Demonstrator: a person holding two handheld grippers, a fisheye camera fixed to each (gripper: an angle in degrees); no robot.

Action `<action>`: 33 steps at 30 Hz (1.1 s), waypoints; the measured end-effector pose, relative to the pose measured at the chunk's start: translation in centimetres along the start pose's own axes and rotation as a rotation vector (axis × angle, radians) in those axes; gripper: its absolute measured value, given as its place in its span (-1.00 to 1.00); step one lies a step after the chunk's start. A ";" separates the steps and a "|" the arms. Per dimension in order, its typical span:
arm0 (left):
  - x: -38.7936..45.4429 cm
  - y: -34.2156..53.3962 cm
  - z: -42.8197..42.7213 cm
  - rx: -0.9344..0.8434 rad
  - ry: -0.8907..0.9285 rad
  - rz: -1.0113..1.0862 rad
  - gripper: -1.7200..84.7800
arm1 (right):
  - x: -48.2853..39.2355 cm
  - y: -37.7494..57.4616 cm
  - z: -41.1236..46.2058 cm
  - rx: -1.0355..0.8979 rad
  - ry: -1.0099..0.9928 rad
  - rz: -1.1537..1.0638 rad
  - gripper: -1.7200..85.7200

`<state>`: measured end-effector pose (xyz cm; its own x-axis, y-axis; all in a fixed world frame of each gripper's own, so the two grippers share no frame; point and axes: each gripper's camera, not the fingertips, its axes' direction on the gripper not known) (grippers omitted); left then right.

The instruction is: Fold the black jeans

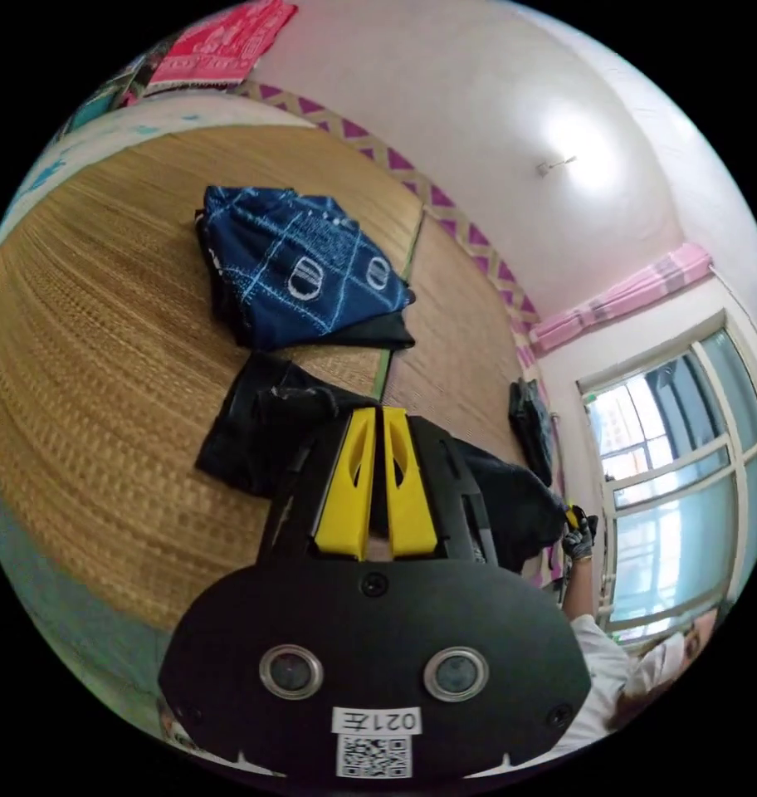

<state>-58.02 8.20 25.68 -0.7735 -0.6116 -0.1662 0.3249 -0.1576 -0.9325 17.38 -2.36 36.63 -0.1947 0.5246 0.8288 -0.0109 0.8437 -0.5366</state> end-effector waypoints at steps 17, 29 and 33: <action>-8.5 1.9 6.4 0.128 -0.061 -0.050 -0.79 | -12.4 13.5 16.1 -0.287 0.111 -0.611 -0.80; -9.6 0.5 8.0 0.057 -0.127 0.016 -0.98 | -16.0 22.1 25.9 -0.496 0.054 -0.774 -0.82; -11.7 0.2 10.2 0.087 -0.103 -0.007 -0.98 | -16.9 25.3 29.2 -0.548 0.136 -0.881 -0.81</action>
<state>-43.30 7.41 30.71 -0.7173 -0.6861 -0.1212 0.3687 -0.2262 -0.9016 -8.29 6.81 4.44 -0.2209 -0.3210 0.9210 0.3576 0.8519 0.3826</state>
